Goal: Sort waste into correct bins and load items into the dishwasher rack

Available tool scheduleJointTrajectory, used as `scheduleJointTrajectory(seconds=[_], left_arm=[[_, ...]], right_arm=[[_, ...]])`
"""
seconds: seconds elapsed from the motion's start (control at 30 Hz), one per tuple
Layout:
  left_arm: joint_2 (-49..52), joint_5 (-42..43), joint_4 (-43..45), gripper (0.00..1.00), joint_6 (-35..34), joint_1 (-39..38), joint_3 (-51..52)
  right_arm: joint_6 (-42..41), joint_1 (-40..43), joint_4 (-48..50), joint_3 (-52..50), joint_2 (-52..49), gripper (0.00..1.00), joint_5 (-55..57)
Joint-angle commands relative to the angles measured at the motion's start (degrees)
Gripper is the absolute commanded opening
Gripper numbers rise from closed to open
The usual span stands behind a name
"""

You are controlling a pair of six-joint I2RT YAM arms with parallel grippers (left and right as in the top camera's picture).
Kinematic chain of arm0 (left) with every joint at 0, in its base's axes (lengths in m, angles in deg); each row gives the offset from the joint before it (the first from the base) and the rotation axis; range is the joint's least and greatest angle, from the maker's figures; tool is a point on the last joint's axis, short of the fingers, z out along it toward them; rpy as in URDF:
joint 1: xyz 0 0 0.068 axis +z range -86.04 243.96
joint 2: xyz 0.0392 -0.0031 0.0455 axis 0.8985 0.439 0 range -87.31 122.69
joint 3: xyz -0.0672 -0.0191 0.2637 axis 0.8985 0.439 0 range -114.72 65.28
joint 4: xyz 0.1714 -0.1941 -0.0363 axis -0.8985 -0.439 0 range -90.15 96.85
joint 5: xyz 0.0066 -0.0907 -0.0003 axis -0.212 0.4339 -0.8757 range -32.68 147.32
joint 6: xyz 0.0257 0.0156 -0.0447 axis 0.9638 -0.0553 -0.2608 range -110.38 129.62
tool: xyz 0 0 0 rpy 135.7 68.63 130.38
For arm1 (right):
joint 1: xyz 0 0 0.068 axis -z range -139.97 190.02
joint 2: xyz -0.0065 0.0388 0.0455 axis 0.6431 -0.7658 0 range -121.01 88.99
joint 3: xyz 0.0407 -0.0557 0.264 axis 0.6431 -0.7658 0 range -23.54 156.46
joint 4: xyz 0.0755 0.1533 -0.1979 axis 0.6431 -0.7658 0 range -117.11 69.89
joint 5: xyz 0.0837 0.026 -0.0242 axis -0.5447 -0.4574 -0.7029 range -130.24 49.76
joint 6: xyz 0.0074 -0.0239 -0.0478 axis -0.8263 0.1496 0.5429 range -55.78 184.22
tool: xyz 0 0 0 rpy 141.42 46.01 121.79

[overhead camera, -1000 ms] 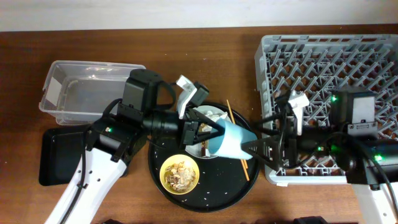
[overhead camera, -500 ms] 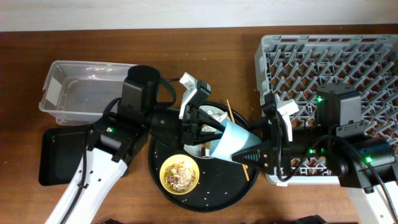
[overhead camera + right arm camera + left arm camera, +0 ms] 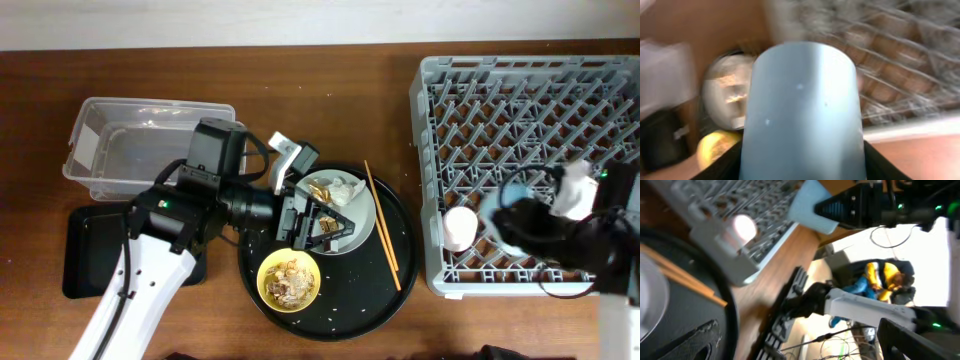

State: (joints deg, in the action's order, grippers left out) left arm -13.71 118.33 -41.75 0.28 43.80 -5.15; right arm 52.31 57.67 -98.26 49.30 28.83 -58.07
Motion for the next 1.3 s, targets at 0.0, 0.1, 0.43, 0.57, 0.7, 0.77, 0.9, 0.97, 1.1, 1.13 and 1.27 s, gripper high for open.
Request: scheduleJointTrajectory(seconds=[0.0, 0.1, 0.43, 0.57, 0.7, 0.77, 0.9, 0.97, 1.1, 1.13, 1.27], left_arm=[[-0.6, -9.0, -2.2, 0.99, 2.5, 0.3, -0.2], [-0.6, -10.9, -3.1, 0.99, 2.8, 0.3, -0.2], [-0.6, -12.9, -3.4, 0.99, 2.8, 0.3, -0.2], [-0.6, -12.9, -3.6, 0.99, 3.1, 0.3, -0.2], [-0.9, -22.3, -7.9, 0.99, 3.0, 0.3, -0.2], [-1.3, -33.4, -14.4, 1.0, 2.3, -0.6, -0.2], [-1.2, -49.9, -21.5, 0.99, -4.9, -6.1, 3.4], [-1.2, -50.2, -17.5, 0.81, -9.6, -11.0, 9.9], [-1.2, -55.5, -4.7, 0.69, -17.0, -21.9, 20.5], [-1.2, -60.2, -1.8, 0.59, -19.0, -25.6, 22.7], [4.5, -70.9, 9.7, 0.4, -19.3, -34.2, 25.4]], right_arm=[[-5.1, 4.0, -1.2, -1.9, -5.7, 0.46, 15.5], [-5.1, 4.0, -0.9, -2.3, -15.5, 0.46, 14.8], [0.5, 4.0, 2.1, 1.8, -26.1, 0.85, 2.9], [0.6, 3.2, 1.2, 3.3, -21.6, 0.85, 1.5], [4.3, -3.9, 1.5, 3.3, -10.1, 0.85, -2.9], [4.4, -10.3, 2.4, 3.3, -3.1, 0.85, -3.6], [2.4, -18.7, 3.6, 3.3, 2.4, 0.85, -3.6], [2.0, -19.9, 3.5, 3.3, 2.3, 0.85, -3.6], [2.0, -19.9, 3.1, 3.3, 0.5, 0.85, -3.6], [2.0, -19.9, 2.9, 3.3, 0.0, 0.85, -3.6], [2.0, -19.9, 2.3, 3.3, -1.6, 0.84, -3.6]])
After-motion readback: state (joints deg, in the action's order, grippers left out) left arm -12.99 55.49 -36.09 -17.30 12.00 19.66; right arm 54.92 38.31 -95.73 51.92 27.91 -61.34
